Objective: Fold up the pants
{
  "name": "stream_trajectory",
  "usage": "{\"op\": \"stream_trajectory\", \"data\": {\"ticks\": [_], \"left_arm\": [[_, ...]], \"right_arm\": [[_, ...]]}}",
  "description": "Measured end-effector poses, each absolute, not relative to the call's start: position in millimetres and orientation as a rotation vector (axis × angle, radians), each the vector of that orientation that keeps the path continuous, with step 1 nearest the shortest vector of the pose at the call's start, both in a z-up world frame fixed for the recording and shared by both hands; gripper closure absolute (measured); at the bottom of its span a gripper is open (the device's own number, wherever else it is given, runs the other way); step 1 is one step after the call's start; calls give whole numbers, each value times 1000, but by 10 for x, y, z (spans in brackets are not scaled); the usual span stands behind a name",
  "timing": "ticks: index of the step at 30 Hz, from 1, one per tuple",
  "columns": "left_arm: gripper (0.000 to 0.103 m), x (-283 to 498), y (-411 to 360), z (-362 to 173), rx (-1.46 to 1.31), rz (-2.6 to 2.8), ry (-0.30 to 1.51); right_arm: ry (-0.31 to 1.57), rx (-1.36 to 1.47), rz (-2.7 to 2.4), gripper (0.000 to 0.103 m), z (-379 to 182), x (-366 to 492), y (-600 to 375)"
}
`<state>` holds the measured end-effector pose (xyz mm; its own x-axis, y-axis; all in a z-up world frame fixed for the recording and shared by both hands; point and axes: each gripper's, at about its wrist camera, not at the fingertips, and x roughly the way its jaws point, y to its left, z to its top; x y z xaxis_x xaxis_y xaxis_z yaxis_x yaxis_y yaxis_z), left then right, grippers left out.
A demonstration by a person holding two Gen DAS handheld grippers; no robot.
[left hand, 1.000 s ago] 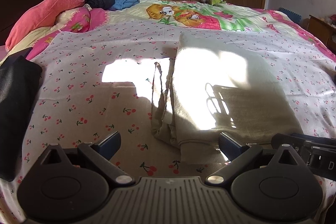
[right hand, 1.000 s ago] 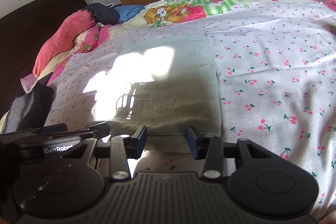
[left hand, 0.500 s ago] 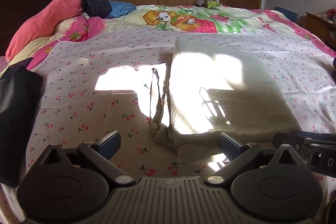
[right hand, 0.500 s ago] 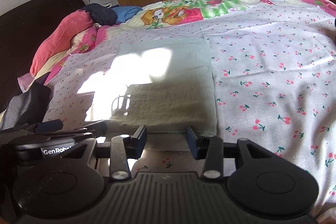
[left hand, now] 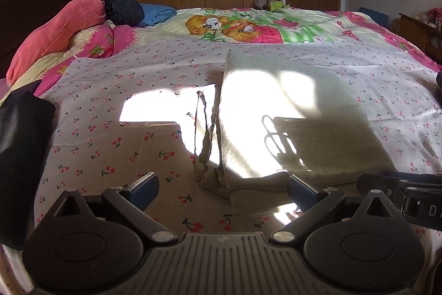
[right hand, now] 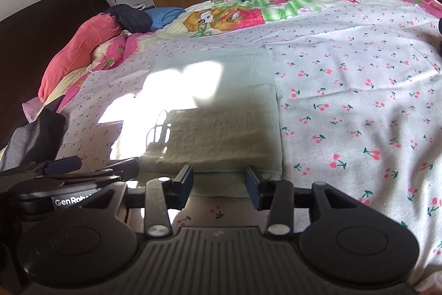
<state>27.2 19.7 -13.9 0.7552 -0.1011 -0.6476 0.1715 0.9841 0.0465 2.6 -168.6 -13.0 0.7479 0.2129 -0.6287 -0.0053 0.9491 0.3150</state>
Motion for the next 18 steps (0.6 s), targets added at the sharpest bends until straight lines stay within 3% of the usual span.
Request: {"op": "stream_trajectory", "data": {"ticks": [18], "left_arm": [[0, 276, 206, -136, 99, -152, 702]], "right_arm": [[730, 291, 126, 59, -156, 38, -1662]]}}
